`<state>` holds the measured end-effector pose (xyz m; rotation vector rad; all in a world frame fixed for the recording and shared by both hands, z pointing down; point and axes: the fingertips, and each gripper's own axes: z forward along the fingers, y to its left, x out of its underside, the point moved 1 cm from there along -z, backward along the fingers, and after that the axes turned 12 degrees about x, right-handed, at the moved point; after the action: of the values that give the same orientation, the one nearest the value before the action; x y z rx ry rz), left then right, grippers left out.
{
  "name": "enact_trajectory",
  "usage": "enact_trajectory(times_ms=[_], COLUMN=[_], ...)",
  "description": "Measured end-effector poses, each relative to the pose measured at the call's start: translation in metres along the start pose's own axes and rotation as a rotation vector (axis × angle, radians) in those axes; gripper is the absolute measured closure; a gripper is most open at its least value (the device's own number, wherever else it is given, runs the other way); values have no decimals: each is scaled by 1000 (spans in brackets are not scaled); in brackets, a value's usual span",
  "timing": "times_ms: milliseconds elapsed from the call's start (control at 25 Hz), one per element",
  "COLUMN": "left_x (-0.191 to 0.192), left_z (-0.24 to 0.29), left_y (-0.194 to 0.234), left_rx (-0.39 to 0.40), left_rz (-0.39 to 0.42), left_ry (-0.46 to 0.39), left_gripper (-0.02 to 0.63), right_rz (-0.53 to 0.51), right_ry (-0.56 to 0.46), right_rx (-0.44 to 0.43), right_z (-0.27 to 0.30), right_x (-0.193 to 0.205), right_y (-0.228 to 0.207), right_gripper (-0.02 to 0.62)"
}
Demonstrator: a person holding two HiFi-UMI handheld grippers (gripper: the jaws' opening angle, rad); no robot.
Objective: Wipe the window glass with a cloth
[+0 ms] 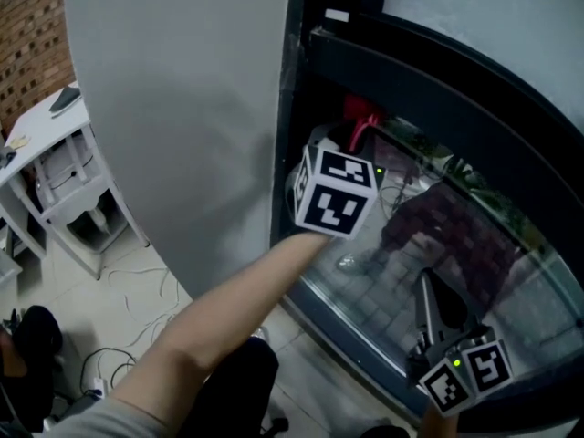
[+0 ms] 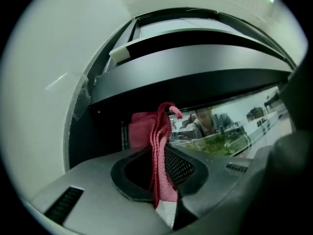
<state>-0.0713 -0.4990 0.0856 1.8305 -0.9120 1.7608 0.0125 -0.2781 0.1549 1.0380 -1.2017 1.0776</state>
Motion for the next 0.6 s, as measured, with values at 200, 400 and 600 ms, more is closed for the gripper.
enact_trajectory(times_ms=[200,400,600], left_x=[2,-6,-11], left_z=[-1,1,-1], left_y=[-33,-71,-117], left_rx=[50,110,190], left_rz=[-16,-32,-35], left_ry=[-1,-10,-10], left_gripper=[555,558,560], right_rz=[22,-11,24], right_ry=[-7,3,-9], right_rx=[54,120,172], right_z=[-28,-56,-91], right_x=[3,2,0], right_y=[-17,-35,-58], right_gripper=[595,595,595])
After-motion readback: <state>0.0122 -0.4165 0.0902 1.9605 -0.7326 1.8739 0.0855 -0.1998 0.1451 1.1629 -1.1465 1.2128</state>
